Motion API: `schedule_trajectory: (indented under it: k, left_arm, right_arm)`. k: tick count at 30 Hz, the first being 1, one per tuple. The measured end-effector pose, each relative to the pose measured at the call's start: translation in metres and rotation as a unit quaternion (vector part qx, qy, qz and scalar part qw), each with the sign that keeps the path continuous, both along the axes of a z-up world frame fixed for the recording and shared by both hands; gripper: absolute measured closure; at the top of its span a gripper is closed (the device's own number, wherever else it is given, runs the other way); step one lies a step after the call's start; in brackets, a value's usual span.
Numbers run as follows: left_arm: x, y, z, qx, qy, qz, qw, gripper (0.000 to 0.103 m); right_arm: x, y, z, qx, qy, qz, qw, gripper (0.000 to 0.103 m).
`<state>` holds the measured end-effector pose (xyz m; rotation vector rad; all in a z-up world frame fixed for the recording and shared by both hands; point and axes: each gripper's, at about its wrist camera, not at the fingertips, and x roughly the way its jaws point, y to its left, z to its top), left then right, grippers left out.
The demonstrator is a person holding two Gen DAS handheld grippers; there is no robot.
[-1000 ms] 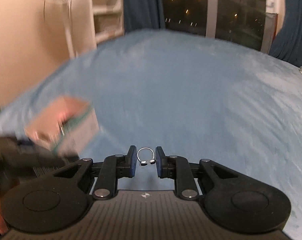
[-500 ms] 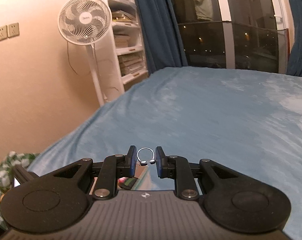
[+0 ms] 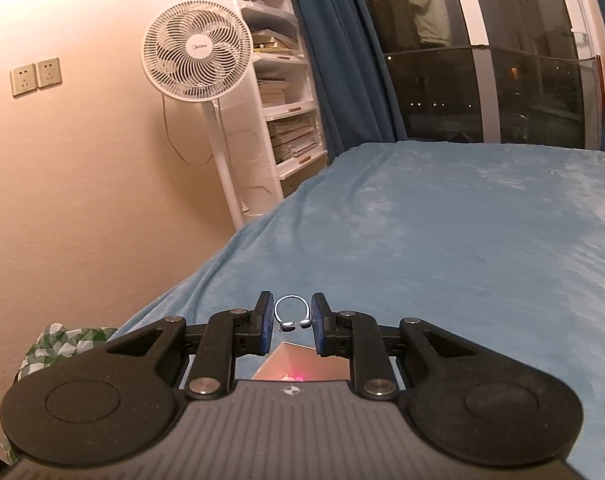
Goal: Organize jewelry
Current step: 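Carry the silver ring over the white box and open the right gripper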
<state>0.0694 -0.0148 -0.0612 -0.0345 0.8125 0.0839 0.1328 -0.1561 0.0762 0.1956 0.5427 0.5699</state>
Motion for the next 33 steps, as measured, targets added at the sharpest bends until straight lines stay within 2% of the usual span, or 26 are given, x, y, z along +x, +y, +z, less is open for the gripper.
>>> schedule_trajectory:
  k: [12,17,26,33]
  left_arm:
    - [0.000,0.000,0.001,-0.001,0.001,0.000,1.0000,0.044]
    - [0.000,0.000,0.001,-0.002,0.001,0.000,1.0000,0.044]
    - [0.000,0.000,0.000,0.000,0.000,0.000,1.0000,0.044]
    - [0.000,0.000,0.004,0.001,0.002,0.000,1.0000,0.043]
  right_arm:
    - [0.005,0.002,-0.004,0.004,0.007,0.011,1.000,0.000]
    - [0.008,0.006,-0.006,0.002,0.025,0.031,0.999,0.000]
    - [0.010,-0.002,-0.007,0.021,0.035,0.007,0.999,0.000]
    - [0.008,-0.012,-0.007,0.009,0.027,-0.033,0.999,0.000]
